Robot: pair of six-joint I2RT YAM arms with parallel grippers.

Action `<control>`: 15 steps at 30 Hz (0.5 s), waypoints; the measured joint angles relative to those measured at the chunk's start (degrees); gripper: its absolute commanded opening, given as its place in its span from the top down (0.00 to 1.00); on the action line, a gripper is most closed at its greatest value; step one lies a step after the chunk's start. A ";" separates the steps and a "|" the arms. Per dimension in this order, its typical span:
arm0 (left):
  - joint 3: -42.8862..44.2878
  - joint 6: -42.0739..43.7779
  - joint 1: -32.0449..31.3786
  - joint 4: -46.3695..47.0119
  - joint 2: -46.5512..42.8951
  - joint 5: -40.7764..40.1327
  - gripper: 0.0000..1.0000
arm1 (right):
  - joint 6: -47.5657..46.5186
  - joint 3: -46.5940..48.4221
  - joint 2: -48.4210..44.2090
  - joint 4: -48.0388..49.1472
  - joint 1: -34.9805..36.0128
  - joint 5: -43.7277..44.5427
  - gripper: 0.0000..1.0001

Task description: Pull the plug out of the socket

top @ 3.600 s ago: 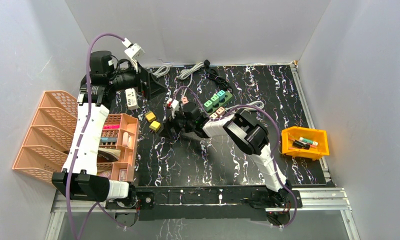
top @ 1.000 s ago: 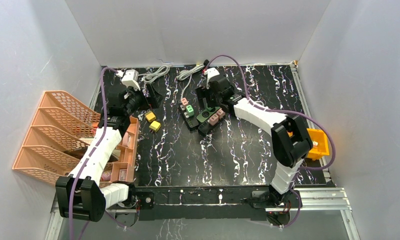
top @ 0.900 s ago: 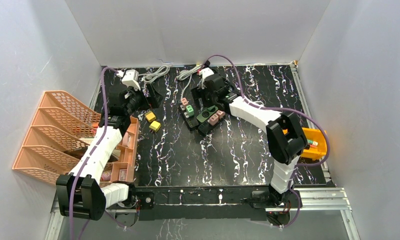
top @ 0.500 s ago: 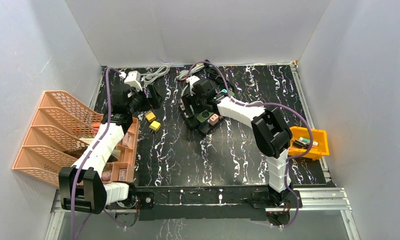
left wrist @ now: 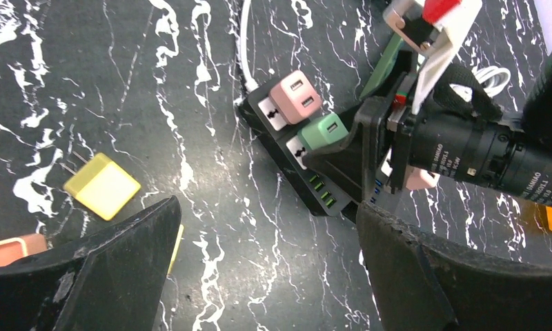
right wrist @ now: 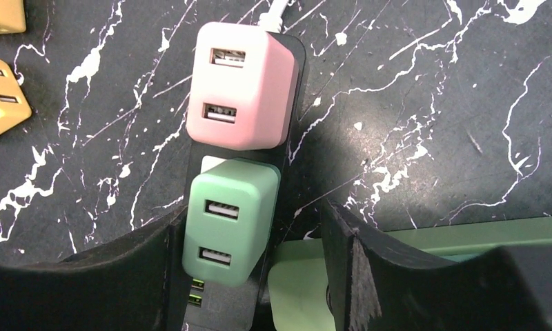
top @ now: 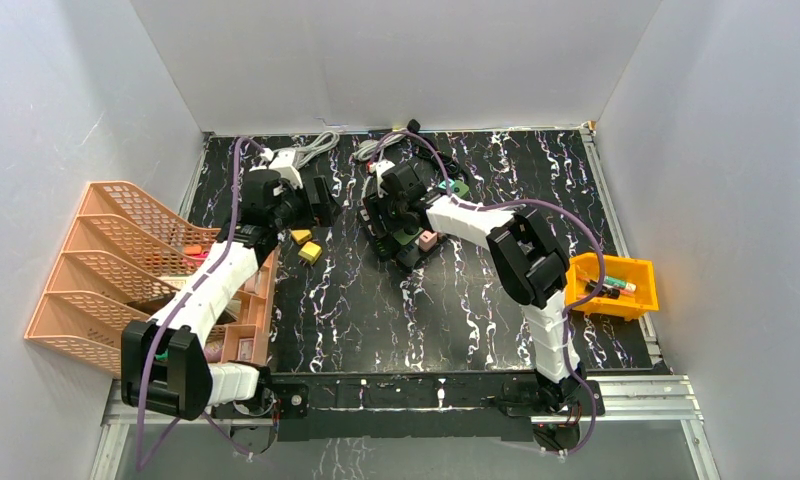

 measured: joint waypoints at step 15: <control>-6.60 -9.14 -6.25 4.13 1.88 -4.11 0.02 | 3.67 -6.97 -2.95 8.83 -0.28 -0.44 1.00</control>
